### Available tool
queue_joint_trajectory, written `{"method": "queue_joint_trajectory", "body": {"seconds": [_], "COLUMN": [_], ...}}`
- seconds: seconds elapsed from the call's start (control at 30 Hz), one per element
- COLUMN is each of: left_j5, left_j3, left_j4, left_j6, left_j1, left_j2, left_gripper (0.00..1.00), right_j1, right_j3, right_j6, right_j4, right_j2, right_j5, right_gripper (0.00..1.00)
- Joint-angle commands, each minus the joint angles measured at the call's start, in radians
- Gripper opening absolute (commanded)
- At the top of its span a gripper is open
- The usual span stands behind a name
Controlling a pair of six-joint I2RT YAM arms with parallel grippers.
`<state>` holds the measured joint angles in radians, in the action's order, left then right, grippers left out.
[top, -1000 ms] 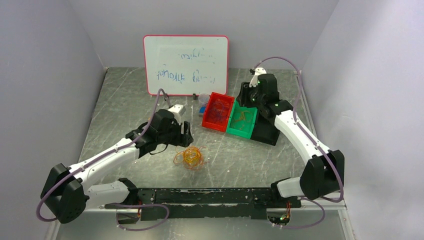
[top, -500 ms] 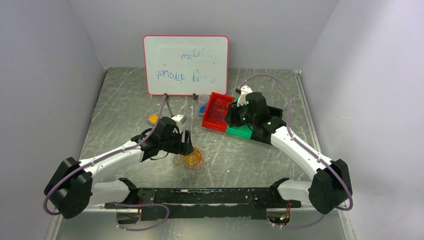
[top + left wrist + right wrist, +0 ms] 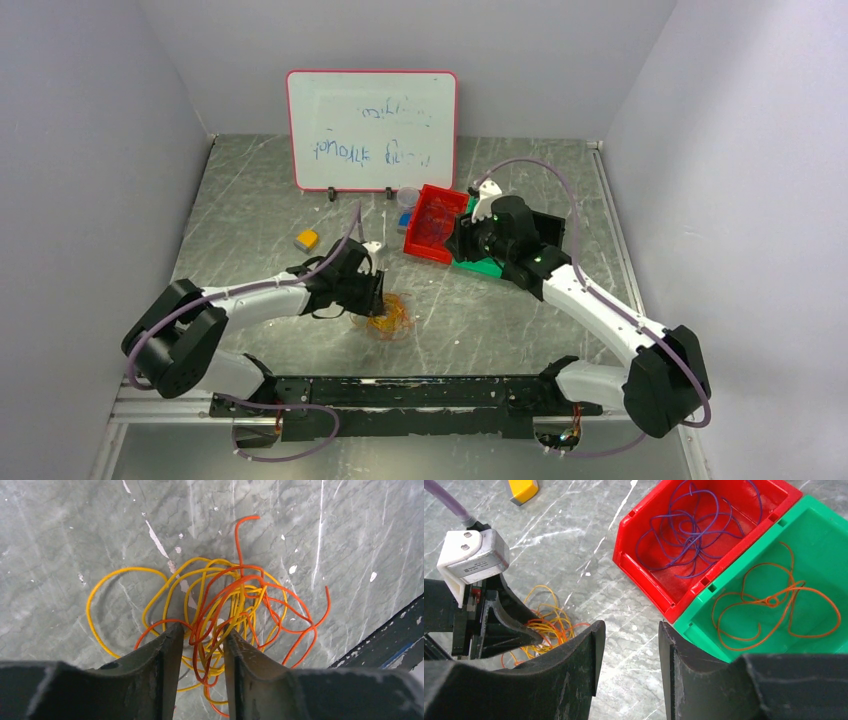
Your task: Untangle the cables
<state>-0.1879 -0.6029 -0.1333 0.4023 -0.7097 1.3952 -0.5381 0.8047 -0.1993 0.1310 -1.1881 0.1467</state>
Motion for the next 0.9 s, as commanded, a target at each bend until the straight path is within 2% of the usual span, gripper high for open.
{"method": "queue_joint_trajectory", "body": {"seconds": [0.0, 0.1, 0.2, 0.27, 0.53, 0.87], "left_j5": [-0.015, 0.016, 0.061, 0.101, 0.223, 0.267], "left_j3": [-0.028, -0.013, -0.003, 0.001, 0.106, 0.116], "left_j4": [0.034, 0.035, 0.023, 0.011, 0.032, 0.016], "left_j6": [0.003, 0.035, 0.073, 0.108, 0.290, 0.292], "left_j1": [-0.013, -0.013, -0.013, -0.013, -0.013, -0.013], "left_j2": [-0.001, -0.040, -0.075, -0.090, -0.222, -0.235], "left_gripper": [0.33, 0.19, 0.12, 0.08, 0.07, 0.07], "right_j1": [-0.002, -0.002, -0.002, -0.002, -0.015, -0.167], "right_j3": [-0.051, -0.126, -0.206, -0.226, -0.183, -0.144], "right_j6": [-0.011, -0.059, -0.094, -0.104, -0.185, -0.302], "right_j4": [-0.074, -0.185, -0.307, -0.328, -0.311, -0.349], "right_j2": [0.046, 0.105, 0.154, 0.162, 0.047, -0.134], "right_j5": [0.013, -0.001, -0.024, -0.020, 0.108, 0.051], "right_gripper": [0.48, 0.48, 0.48, 0.48, 0.48, 0.45]}}
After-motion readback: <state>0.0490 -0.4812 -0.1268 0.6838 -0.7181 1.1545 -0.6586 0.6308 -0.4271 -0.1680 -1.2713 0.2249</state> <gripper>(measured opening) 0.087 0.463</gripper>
